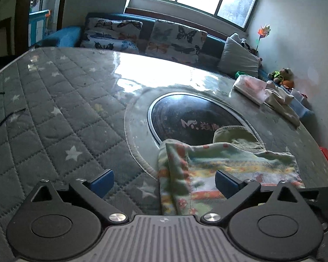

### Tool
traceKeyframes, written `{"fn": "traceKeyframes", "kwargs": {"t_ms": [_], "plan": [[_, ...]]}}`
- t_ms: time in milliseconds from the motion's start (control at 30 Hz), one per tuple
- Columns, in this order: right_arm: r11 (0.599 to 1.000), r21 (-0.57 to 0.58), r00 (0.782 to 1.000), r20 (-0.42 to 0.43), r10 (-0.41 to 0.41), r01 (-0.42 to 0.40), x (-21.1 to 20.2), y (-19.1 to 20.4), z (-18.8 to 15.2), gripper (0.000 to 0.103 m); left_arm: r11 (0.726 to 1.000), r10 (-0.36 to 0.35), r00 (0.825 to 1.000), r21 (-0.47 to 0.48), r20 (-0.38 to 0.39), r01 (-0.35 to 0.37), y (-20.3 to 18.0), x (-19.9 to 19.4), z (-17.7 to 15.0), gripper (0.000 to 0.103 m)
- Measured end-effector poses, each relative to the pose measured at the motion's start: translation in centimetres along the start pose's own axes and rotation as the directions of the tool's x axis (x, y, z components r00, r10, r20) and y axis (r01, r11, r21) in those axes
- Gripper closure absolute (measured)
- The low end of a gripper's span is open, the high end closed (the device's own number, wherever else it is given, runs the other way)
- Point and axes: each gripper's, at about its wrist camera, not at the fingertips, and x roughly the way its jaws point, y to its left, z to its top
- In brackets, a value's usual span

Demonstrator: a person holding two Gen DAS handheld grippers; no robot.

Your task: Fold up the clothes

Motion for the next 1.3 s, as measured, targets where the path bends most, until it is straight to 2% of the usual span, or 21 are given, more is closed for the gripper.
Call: {"fn": "traceKeyframes", "kwargs": {"t_ms": [100, 233, 433, 533, 633, 700, 733, 767, 800, 833, 900, 1000, 1067, 1100, 1133, 1233, 1300], "plan": [[1.000, -0.006, 1.000, -0.004, -0.007, 0.007, 0.6, 0.4, 0.2, 0.064, 1.000, -0.016, 1.000, -0.022, -0.015, 0.016, 0.1, 0.2, 0.0, 0.000], [1.000, -0.015, 1.000, -0.010, -0.016, 0.016, 1.5, 0.9, 0.5, 0.085, 0.999, -0.028, 0.999, -0.039, -0.030, 0.027, 0.1, 0.3, -0.1, 0.000], [0.993, 0.120, 0.998, 0.067, 0.013, -0.021, -0.3, -1.2, 0.8, 0.091, 0.991, -0.070, 0.995, -0.119, -0.069, 0.062, 0.2, 0.5, 0.3, 0.000], [0.980, 0.194, 0.994, 0.109, 0.023, -0.044, -1.3, -2.4, 0.7, 0.092, 0.976, -0.126, 0.987, -0.190, -0.102, 0.105, 0.2, 1.0, 0.7, 0.000], [0.971, 0.232, 0.990, 0.139, 0.023, -0.055, -2.4, -3.4, 0.7, 0.093, 0.954, -0.181, 0.973, -0.264, -0.140, 0.139, 0.2, 1.9, 1.0, 0.005], [0.968, 0.245, 0.988, 0.155, 0.022, -0.060, -3.2, -3.9, 0.3, 0.093, 0.942, -0.208, 0.966, -0.297, -0.155, 0.155, 0.1, 2.5, 1.2, 0.017], [0.966, 0.252, 0.986, 0.164, 0.021, -0.062, -3.6, -4.2, 0.2, 0.093, 0.936, -0.221, 0.962, -0.313, -0.162, 0.163, 0.1, 2.8, 1.2, 0.019], [0.964, 0.257, 0.985, 0.169, 0.023, -0.066, -3.8, -4.4, 0.0, 0.093, 0.933, -0.227, 0.960, -0.318, -0.167, 0.165, 0.0, 3.0, 1.3, 0.027], [0.963, 0.261, 0.985, 0.173, 0.025, -0.070, -4.1, -4.5, -0.2, 0.093, 0.932, -0.230, 0.958, -0.321, -0.172, 0.166, -0.1, 3.2, 1.3, 0.037], [0.963, 0.261, 0.984, 0.175, 0.029, -0.074, -4.2, -4.6, -0.4, 0.093, 0.929, -0.237, 0.955, -0.330, -0.177, 0.169, -0.2, 3.4, 1.3, 0.043], [0.965, 0.251, 0.984, 0.175, 0.034, -0.077, -4.1, -4.6, -0.6, 0.093, 0.923, -0.245, 0.951, -0.345, -0.186, 0.170, -0.2, 3.8, 1.2, 0.069], [0.963, 0.256, 0.985, 0.170, 0.038, -0.082, -3.7, -4.9, -1.0, 0.091, 0.925, -0.242, 0.952, -0.343, -0.189, 0.167, -0.3, 4.1, 0.9, 0.077], [0.957, 0.279, 0.984, 0.173, 0.033, -0.081, -4.0, -5.7, -1.6, 0.082, 0.932, -0.231, 0.954, -0.326, -0.189, 0.161, -0.4, 4.0, 0.8, 0.077], [0.954, 0.293, 0.985, 0.173, 0.015, -0.066, -4.3, -6.2, -2.0, 0.073, 0.936, -0.225, 0.956, -0.316, -0.190, 0.158, -0.5, 4.0, 0.9, 0.077], [0.951, 0.307, 0.985, 0.173, -0.006, -0.048, -4.7, -6.7, -2.5, 0.068, 0.940, -0.219, 0.957, -0.305, -0.191, 0.154, -0.7, 3.9, 0.9, 0.077], [0.927, 0.374, 0.985, 0.157, -0.074, 0.010, -5.9, -8.9, -4.0, 0.067, 0.950, -0.203, 0.961, -0.275, -0.189, 0.146, -1.0, 4.0, 0.9, 0.079], [0.895, 0.444, 0.983, 0.134, -0.128, 0.056, -7.0, -11.0, -5.6, 0.067, 0.956, -0.195, 0.963, -0.258, -0.187, 0.144, -1.3, 4.1, 0.9, 0.079]]}}
